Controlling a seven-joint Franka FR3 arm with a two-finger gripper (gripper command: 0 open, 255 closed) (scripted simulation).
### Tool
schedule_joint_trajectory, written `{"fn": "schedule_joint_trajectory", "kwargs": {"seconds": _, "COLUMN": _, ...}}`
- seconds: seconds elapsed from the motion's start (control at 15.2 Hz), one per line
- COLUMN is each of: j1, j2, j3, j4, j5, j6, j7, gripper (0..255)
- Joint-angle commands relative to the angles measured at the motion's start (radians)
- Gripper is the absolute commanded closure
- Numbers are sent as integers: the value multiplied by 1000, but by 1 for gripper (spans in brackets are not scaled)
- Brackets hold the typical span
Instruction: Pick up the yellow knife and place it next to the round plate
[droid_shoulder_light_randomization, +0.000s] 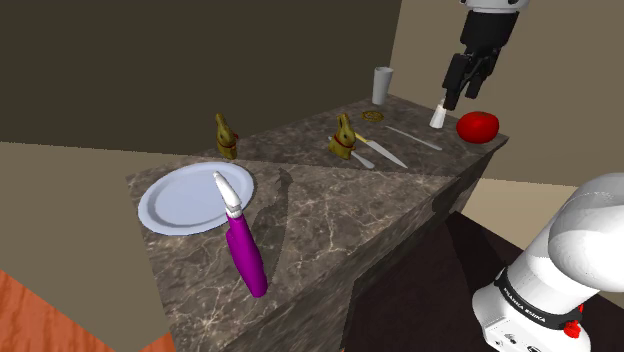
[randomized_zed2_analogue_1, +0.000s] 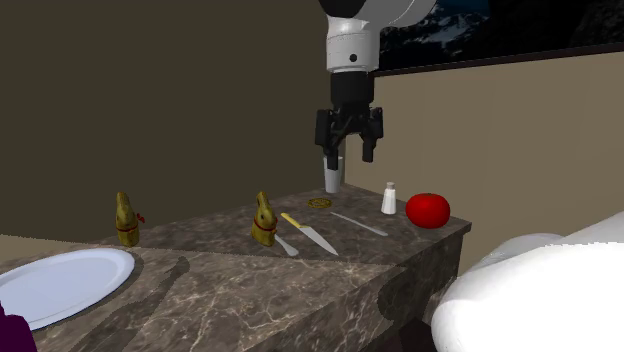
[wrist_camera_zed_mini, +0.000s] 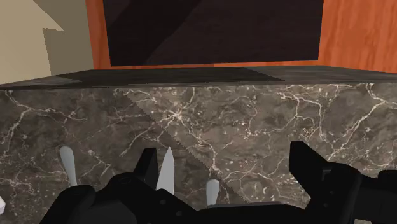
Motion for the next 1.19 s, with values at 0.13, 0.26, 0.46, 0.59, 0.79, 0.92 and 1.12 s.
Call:
{"fn": "schedule_joint_trajectory", "kwargs": {"seconds": 0.13, "j1": 0, "j2": 58, "j3": -18, "j4": -5, "j5": -8, "j6": 63, "j7": -18, "gripper": 0}}
{"fn": "schedule_joint_trajectory", "kwargs": {"seconds": 0.26, "j1": -1, "j2": 119, "j3": -35, "j4": -4, "j5": -13, "j6": 125, "j7": -36, "gripper": 0}}
{"fn": "schedule_joint_trajectory", "kwargs": {"seconds": 0.46, "j1": 0, "j2": 218, "j3": -60, "j4": 9, "j5": -18, "j6": 213, "j7": -64, "gripper": 0}}
{"fn": "schedule_joint_trajectory", "kwargs": {"seconds": 0.59, "j1": 2, "j2": 288, "j3": -75, "j4": 24, "j5": -18, "j6": 268, "j7": -83, "gripper": 0}}
{"fn": "schedule_joint_trajectory", "kwargs": {"seconds": 0.79, "j1": 5, "j2": 397, "j3": -98, "j4": 58, "j5": -13, "j6": 345, "j7": -113, "gripper": 0}}
{"fn": "schedule_joint_trajectory", "kwargs": {"seconds": 0.92, "j1": 7, "j2": 472, "j3": -112, "j4": 87, "j5": -5, "j6": 391, "j7": -135, "gripper": 0}}
{"fn": "schedule_joint_trajectory", "kwargs": {"seconds": 1.12, "j1": 10, "j2": 587, "j3": -131, "j4": 142, "j5": 12, "j6": 451, "j7": -169, "gripper": 0}}
